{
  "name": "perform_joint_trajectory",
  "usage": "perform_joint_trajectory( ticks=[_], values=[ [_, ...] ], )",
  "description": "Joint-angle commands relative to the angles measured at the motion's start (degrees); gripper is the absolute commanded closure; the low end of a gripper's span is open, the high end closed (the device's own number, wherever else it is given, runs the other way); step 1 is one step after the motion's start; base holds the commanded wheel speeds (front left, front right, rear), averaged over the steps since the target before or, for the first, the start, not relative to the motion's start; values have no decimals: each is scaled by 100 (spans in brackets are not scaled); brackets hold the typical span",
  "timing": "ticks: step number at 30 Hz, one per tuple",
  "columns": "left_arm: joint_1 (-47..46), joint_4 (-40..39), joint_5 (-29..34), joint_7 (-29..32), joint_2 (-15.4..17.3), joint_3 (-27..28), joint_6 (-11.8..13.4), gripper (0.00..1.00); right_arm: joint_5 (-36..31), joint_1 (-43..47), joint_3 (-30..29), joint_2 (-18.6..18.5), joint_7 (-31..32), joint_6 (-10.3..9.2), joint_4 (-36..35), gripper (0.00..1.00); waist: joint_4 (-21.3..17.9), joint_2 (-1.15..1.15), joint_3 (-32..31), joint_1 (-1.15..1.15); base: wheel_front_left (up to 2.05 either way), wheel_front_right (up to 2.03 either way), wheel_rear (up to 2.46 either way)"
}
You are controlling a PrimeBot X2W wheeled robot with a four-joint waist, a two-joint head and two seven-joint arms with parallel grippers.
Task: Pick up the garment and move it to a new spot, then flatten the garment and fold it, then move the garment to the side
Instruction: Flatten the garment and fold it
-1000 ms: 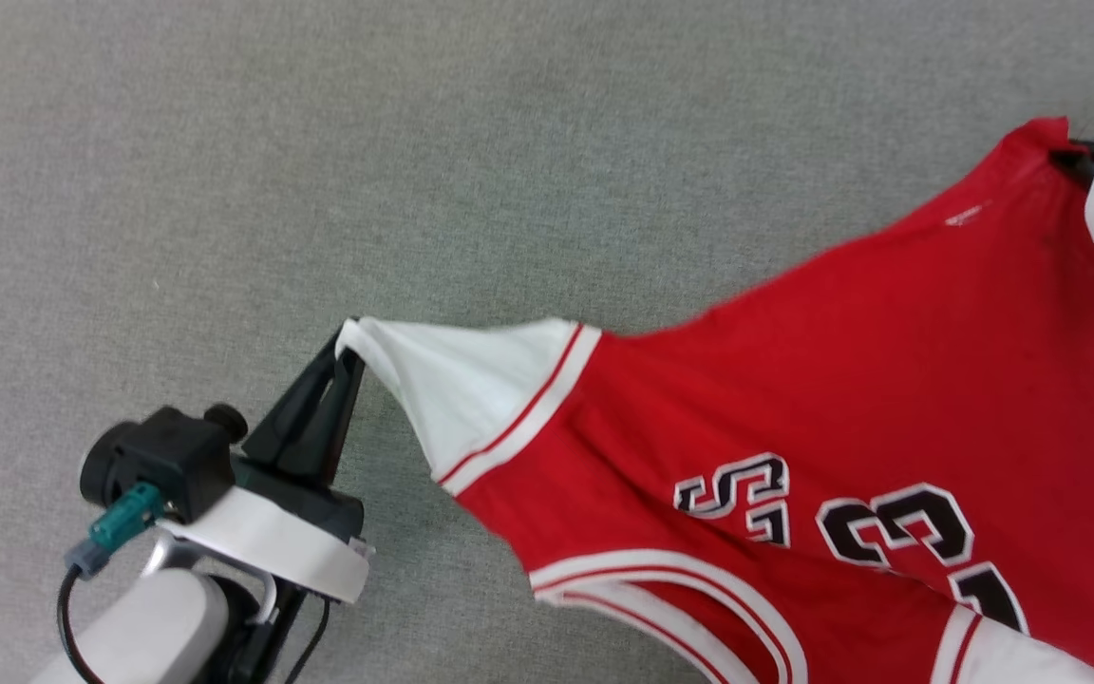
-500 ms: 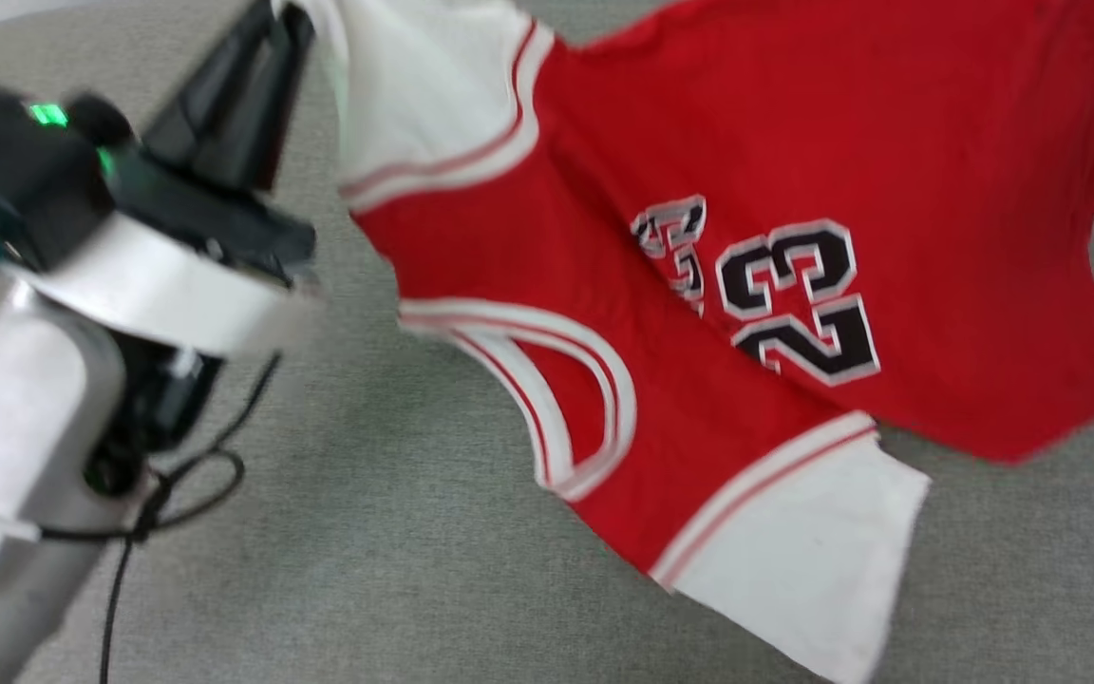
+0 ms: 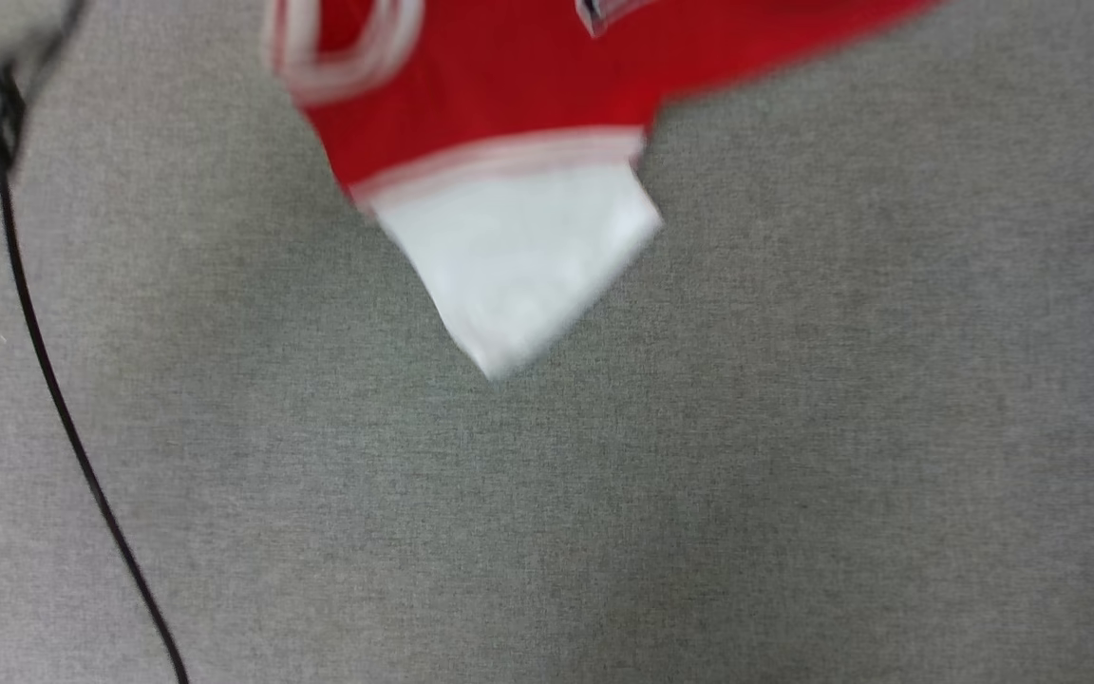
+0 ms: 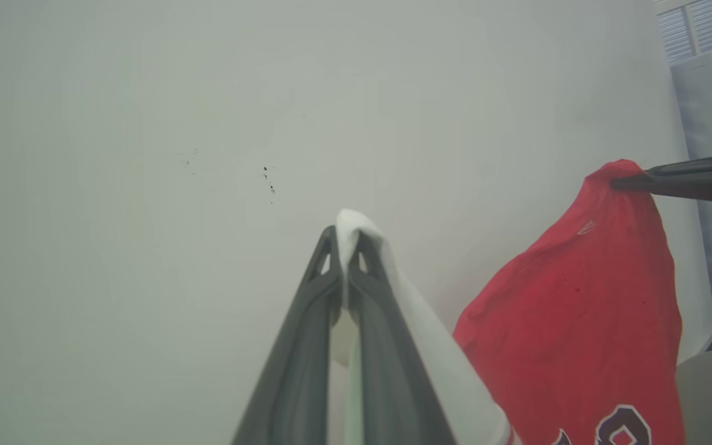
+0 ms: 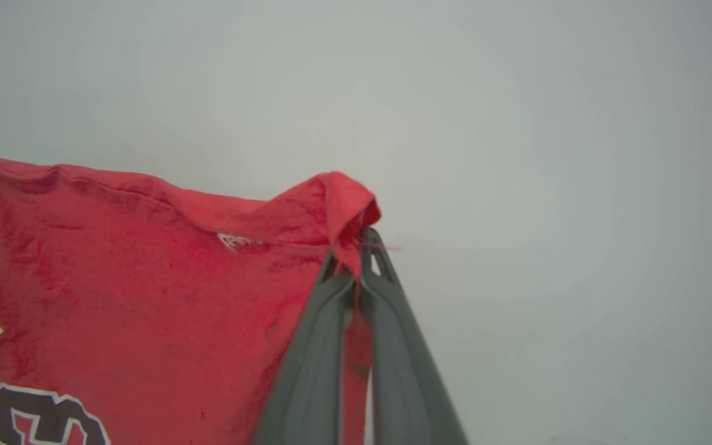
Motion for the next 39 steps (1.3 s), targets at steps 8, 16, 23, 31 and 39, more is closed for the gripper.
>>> perform_joint_trajectory(
  ticks=[8, 16, 23, 31, 39],
  values=[
    [-1921, 1363, 198, -153, -368, -62, -362, 100, -620, -1481, 210, 223, -425, -4, 924, 100, 24, 0, 336, -1, 0, 0, 0],
    [-2557, 2339, 53, -417, -446, -306, -526, 100, -736, -2025, 516, 353, -867, -4, 1844, 100, 29, 0, 619, -1, 0, 0, 0],
    [-1926, 2845, -269, -732, -431, -704, -548, 100, -499, -1545, 1209, 328, -1295, -4, 2361, 100, 41, 0, 781, -1, 0, 0, 0],
    [-437, 2730, -760, -1153, -131, -1020, -549, 100, 78, -490, 1962, 388, -1781, -5, 2517, 100, -75, 0, 562, -1, 0, 0, 0],
    [1670, 1844, -859, -1272, 57, -1079, -234, 100, 657, 880, 2384, 133, -1965, -4, 2194, 100, -77, 0, 6, -1, 0, 0, 0]
  ],
)
